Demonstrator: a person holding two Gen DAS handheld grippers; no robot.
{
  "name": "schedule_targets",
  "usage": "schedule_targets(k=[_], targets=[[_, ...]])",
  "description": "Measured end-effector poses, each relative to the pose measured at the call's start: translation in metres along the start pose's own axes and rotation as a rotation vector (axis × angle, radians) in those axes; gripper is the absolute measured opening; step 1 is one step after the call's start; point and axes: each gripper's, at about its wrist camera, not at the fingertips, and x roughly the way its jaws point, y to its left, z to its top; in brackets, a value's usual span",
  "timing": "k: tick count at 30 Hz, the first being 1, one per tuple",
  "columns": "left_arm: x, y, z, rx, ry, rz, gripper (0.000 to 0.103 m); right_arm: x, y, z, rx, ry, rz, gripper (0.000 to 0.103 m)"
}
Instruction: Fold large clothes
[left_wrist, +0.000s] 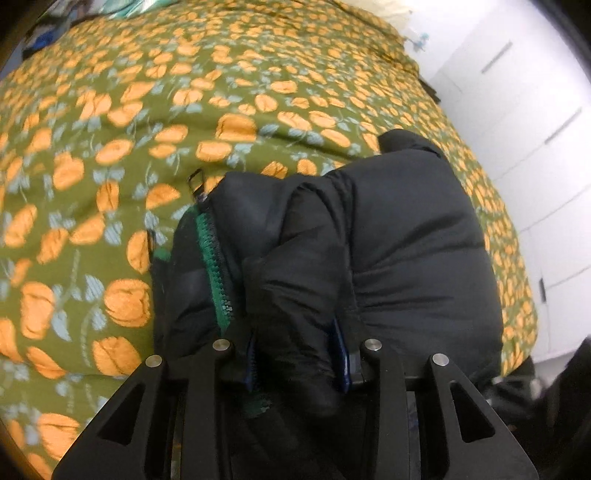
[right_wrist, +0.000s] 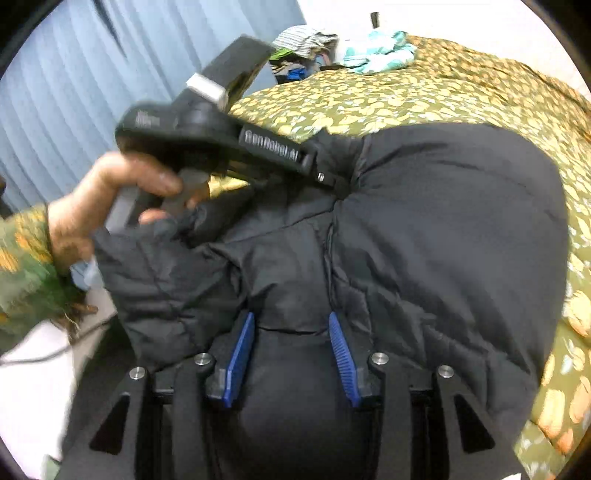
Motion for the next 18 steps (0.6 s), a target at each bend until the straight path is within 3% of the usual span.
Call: schedule_targets(k=[2,5,7,10,14,16,18], targets=[[-0.005,-0.002,0.002,0.02,0.007,-0.003,0.034,-0.019,0.006,0.012,0.014,-0.075,0.002,0.042],[-0.011,-0.003,0.005,0.029,0.004,0.013,0.051,-0.028,0.02,0.029,0.0,-0.125,0.021,0.042],[-0.016,-0.002,0.006,0.032,-0.012,0.031,0.062,-0.01,0.027,0.033,-0.019,-0.093,0.042,0.042],[-0.031,0.005,0.006,0.002,-0.033,-0.005,0.063,0.049,0.027,0.017,-0.024,0.056,0.05,0.044],[-0.061,0.028,-0.004,-0.068,-0.079,-0.058,0.075,0.063,0.027,0.01,-0.059,0.036,0.021,0.042],[-0.065,0.034,-0.011,-0.075,-0.071,-0.094,0.086,0.059,0.03,0.005,-0.062,0.033,0.021,0.042],[-0.06,0.036,-0.018,-0.069,-0.04,-0.127,0.086,0.056,0.031,0.002,-0.06,0.03,0.023,0.042]])
